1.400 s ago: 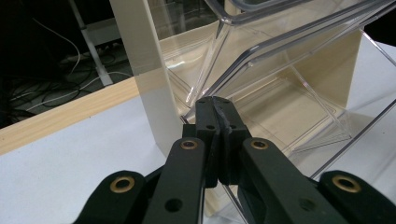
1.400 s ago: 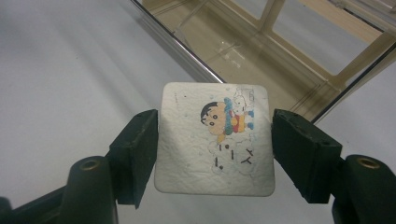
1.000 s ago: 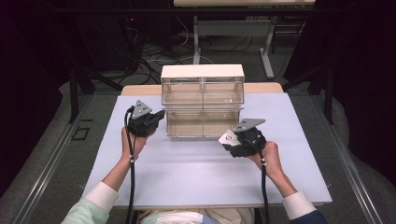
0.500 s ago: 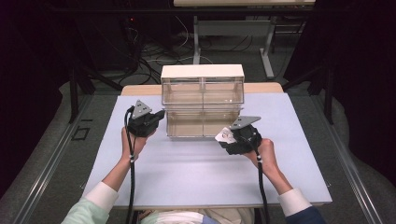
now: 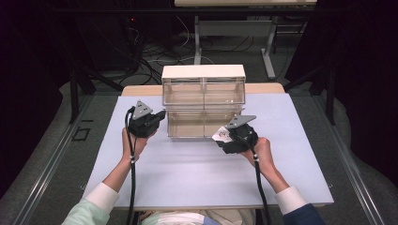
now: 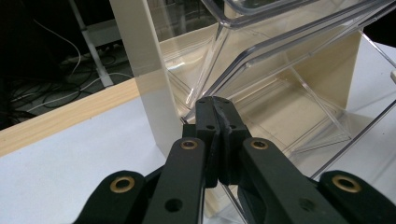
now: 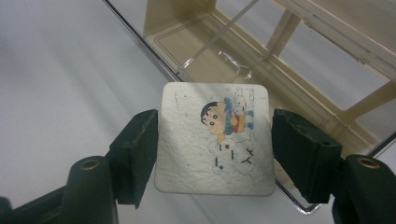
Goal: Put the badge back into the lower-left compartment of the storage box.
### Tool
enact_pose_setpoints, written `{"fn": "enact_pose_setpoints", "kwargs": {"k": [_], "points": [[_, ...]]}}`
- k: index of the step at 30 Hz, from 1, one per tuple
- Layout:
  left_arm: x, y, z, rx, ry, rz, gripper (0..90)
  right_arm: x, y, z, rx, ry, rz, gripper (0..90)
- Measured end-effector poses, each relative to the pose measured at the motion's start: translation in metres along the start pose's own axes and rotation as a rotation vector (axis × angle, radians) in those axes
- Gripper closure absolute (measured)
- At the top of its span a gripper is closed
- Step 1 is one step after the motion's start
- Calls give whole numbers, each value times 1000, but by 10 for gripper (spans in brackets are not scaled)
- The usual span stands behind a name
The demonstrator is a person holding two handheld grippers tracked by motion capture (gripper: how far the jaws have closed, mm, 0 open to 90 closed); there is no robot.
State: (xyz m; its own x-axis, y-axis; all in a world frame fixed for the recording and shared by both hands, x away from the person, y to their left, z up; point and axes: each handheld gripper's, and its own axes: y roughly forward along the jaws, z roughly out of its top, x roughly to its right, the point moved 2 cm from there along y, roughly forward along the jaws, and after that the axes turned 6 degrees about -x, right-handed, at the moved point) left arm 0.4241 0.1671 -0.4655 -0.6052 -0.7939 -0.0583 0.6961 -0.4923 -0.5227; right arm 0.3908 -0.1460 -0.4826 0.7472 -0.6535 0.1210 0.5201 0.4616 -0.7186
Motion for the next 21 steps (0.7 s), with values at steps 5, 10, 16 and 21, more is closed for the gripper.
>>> {"fn": "enact_pose_setpoints", "kwargs": {"k": [5, 10, 16, 21], "points": [[0, 0, 0, 0, 0, 0, 900, -1, 2, 3, -7, 0, 0, 332], [0, 0, 0, 0, 0, 1, 900, -2, 5, 6, 13, 0, -6, 332], [0, 0, 0, 1, -1, 1, 900, -3, 7, 10, 5, 1, -3, 332], [0, 0, 0, 1, 0, 0, 900, -4, 10, 13, 30, -5, -10, 332]]}}
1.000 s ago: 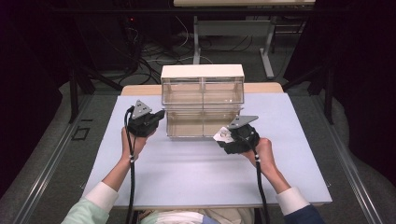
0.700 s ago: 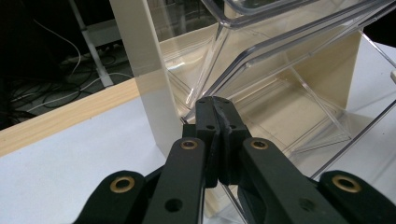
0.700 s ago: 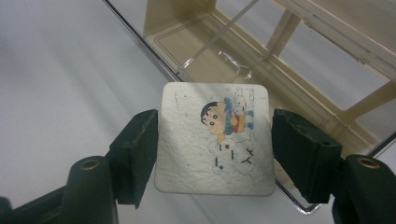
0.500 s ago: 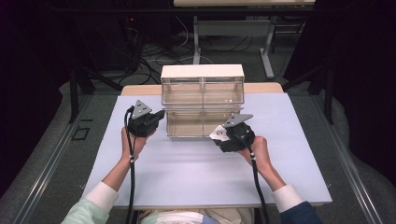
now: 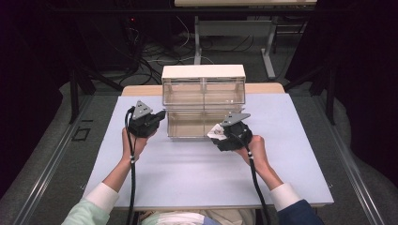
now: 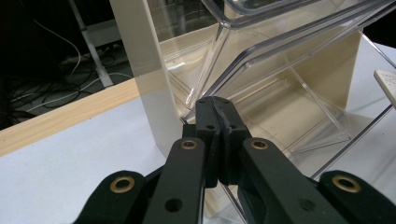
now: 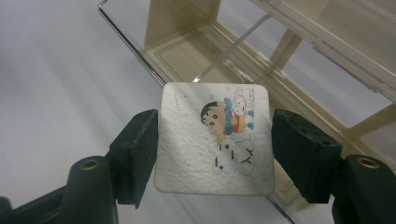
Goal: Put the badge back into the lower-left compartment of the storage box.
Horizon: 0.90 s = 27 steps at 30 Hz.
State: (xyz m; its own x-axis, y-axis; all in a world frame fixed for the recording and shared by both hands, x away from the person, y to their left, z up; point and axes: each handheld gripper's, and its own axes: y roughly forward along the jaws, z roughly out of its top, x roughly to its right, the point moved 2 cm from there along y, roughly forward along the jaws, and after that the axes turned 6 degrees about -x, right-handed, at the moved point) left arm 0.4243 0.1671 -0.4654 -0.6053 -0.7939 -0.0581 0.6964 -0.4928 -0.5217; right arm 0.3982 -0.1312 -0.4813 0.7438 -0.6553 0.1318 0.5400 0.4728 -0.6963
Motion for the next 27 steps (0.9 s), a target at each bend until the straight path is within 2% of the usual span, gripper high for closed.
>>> {"fn": "enact_pose_setpoints", "kwargs": {"k": [9, 11, 27], "points": [[0, 0, 0, 0, 0, 0, 900, -2, 2, 5, -10, -2, 7, 332], [0, 0, 0, 0, 0, 0, 900, -3, 4, 6, 3, -4, 3, 332], [0, 0, 0, 2, 2, 1, 900, -11, 11, 17, 12, -13, 9, 332]]}}
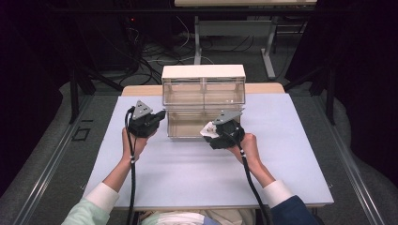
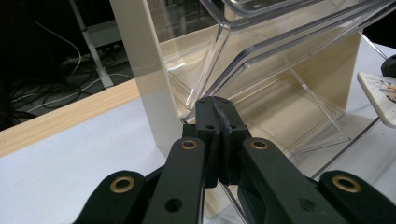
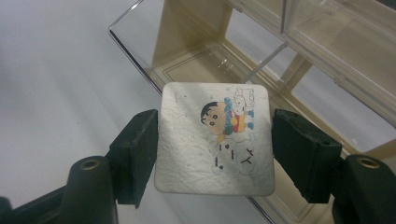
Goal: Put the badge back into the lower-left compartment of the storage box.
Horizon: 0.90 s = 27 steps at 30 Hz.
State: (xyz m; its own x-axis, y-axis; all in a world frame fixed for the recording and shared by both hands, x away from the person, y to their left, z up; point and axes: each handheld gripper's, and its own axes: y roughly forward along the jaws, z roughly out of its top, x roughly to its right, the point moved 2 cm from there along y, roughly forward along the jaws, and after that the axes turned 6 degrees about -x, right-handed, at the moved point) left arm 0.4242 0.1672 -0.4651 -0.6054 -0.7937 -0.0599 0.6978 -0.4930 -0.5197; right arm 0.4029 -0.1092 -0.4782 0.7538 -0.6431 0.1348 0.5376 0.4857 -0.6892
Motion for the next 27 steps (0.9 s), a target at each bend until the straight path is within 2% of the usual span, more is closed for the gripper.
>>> {"fn": "enact_pose_setpoints", "kwargs": {"k": [7, 8, 9, 11, 13, 16, 21, 22, 23, 27], "points": [[0, 0, 0, 1, -1, 0, 900, -6, 8, 8, -3, -7, 13, 332], [0, 0, 0, 1, 0, 0, 900, -7, 10, 9, 12, -11, 8, 332], [0, 0, 0, 0, -1, 0, 900, -8, 10, 10, -1, -13, 15, 332], [0, 0, 0, 1, -1, 0, 900, -11, 14, 13, 13, -15, 16, 332], [0, 0, 0, 1, -1, -2, 900, -13, 16, 15, 2, -18, 20, 332], [0, 0, 0, 2, -1, -2, 900, -15, 21, 18, -1, -31, 18, 332], [0, -1, 0, -2, 0, -2, 900, -17, 29, 22, 0, -23, 10, 331], [0, -1, 0, -2, 0, -2, 900, -17, 31, 23, -6, -36, 14, 331], [0, -1, 0, -1, -1, -2, 900, -18, 32, 24, -5, -23, 10, 331], [0, -1, 0, -2, -1, -5, 900, -21, 38, 27, -7, -24, 5, 331]]}}
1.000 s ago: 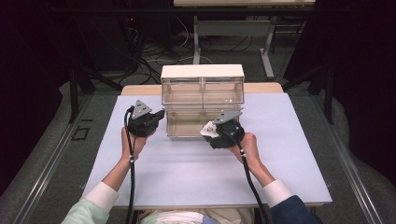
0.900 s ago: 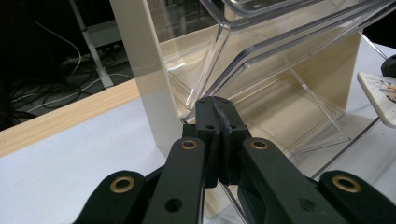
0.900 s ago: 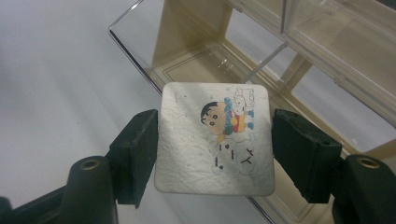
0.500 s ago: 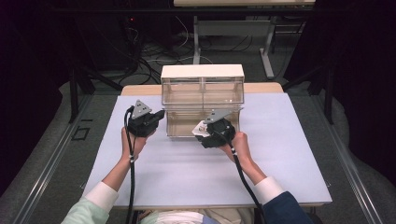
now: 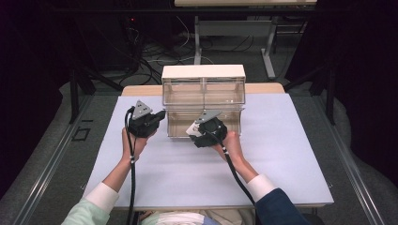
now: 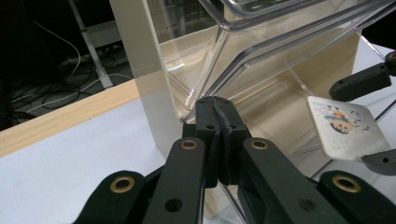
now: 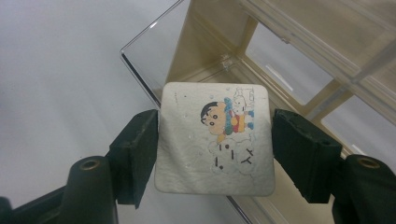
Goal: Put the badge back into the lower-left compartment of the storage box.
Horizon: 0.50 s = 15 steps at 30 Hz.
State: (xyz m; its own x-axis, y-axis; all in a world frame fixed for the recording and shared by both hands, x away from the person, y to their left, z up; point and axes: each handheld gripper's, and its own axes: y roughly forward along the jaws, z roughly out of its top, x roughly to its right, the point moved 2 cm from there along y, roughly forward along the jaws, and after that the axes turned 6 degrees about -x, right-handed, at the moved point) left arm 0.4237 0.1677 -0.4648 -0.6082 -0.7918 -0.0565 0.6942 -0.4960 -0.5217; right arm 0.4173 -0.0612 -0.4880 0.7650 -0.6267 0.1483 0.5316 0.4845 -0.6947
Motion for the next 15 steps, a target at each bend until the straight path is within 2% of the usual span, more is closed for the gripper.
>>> {"fn": "enact_pose_setpoints", "kwargs": {"k": [7, 10, 11, 12, 15], "points": [[0, 0, 0, 1, 0, -1, 900, -5, 8, 8, -3, -9, -5, 331], [0, 0, 0, 5, 0, -2, 900, -6, 12, 10, -19, 9, -3, 331], [0, 0, 0, 6, 0, -2, 900, -5, 14, 11, -18, -5, -5, 330], [0, 0, 0, 6, 0, -2, 900, -6, 15, 11, -27, 13, -7, 331], [0, 0, 0, 6, -1, -4, 900, -6, 18, 12, -28, 23, -11, 330]]}}
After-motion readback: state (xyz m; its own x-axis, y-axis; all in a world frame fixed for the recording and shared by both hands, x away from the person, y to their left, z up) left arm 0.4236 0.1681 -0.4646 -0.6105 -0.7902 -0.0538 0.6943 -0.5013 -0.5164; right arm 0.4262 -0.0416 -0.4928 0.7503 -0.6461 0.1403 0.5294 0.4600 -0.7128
